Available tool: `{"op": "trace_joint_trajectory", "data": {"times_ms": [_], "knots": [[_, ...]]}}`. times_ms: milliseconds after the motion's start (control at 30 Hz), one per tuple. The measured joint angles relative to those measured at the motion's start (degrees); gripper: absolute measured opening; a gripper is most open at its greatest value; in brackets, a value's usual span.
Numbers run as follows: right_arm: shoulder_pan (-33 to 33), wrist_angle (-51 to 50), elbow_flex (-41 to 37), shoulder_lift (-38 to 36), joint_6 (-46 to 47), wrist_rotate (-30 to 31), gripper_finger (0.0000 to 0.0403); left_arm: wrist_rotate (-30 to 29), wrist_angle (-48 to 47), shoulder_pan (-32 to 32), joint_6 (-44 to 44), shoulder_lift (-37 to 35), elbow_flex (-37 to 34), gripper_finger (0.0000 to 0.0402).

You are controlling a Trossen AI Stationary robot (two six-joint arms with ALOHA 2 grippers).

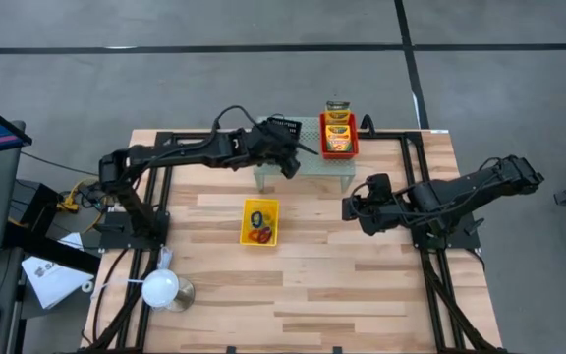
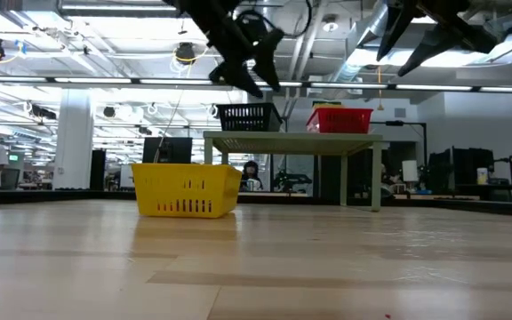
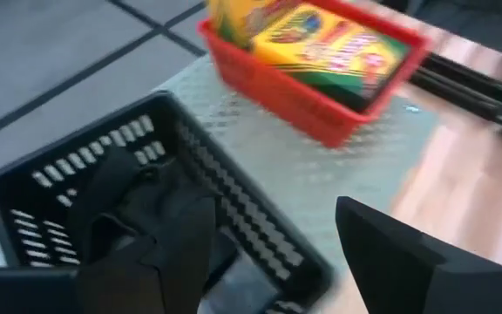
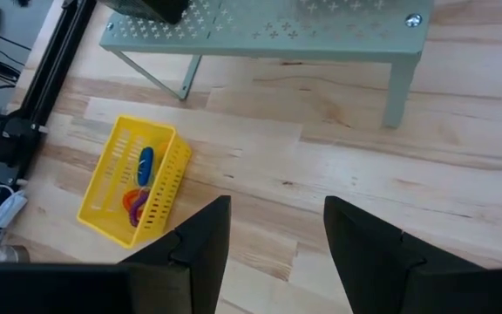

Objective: Pick & Place Office Desk Supplies
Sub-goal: Put the black bin on the shelf

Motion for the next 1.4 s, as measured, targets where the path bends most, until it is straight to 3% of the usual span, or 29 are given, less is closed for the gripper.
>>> {"op": "trace_joint_trajectory", "data": {"times_ms": [633,1133,1400], "knots": [[-0.1,-0.5,0.0,0.0,-1.2,-1.0,0.0182,1.3,0.2,0.2,4.1,6.0,0.0,0.0216],[0.0,-1.1,0.0,0.0,-1.5,-1.1,0.0182,3.8,-0.1,0.2,7.4,6.0,0.0,0.0095],[0.0,-1.2,0.0,0.0,-1.5,-1.1,0.0182,3.8,-0.3,0.1,9.2,5.4,0.1,0.0069]]}}
